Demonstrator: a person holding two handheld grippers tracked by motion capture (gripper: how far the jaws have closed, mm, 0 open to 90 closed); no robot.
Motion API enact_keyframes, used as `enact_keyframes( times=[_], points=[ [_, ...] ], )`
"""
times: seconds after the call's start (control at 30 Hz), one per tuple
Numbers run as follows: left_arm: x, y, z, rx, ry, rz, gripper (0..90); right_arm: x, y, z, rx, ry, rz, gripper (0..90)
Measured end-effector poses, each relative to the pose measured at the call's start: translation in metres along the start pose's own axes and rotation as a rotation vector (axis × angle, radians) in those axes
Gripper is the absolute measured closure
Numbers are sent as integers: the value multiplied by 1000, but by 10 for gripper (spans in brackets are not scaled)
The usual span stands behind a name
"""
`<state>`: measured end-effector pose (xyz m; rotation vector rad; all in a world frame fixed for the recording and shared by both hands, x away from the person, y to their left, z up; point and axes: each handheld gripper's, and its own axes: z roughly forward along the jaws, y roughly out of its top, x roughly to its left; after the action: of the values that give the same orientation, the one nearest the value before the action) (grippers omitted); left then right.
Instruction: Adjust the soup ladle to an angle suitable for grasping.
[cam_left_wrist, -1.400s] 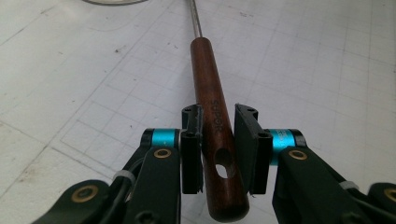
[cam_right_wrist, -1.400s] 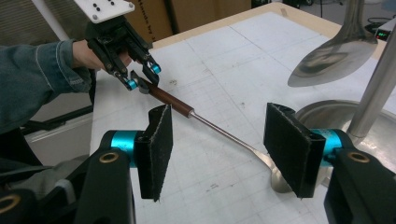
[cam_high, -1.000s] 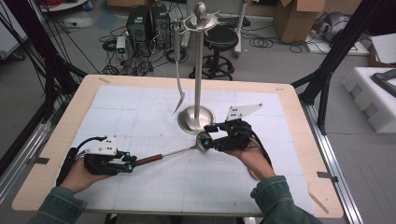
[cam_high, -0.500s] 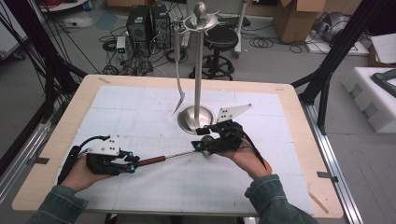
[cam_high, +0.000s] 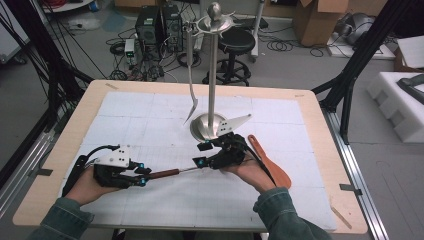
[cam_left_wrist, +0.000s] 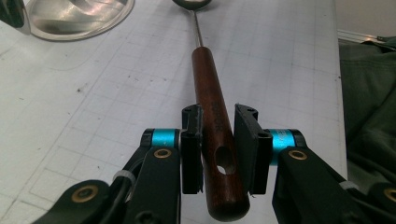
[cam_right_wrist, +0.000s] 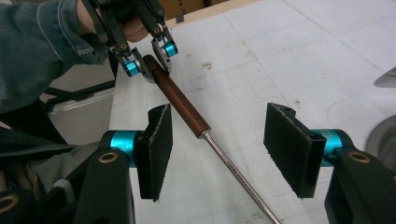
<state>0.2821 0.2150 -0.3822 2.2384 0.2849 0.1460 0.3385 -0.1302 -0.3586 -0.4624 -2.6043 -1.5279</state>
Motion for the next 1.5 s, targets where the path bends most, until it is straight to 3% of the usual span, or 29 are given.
enact_keyframes(
  times=[0.93,1.13,1.23,1.5],
  points=[
    [-6,32,5,16,-50,58,728,4,-6,76,189,130,-45,462],
    [-7,33,5,6,-49,60,728,5,-7,81,213,187,-57,583],
    [-7,34,5,11,-51,63,728,5,-7,81,216,183,-68,611],
    [-2,34,2,-20,-68,23,724,8,-4,77,223,190,-122,664]
  ],
)
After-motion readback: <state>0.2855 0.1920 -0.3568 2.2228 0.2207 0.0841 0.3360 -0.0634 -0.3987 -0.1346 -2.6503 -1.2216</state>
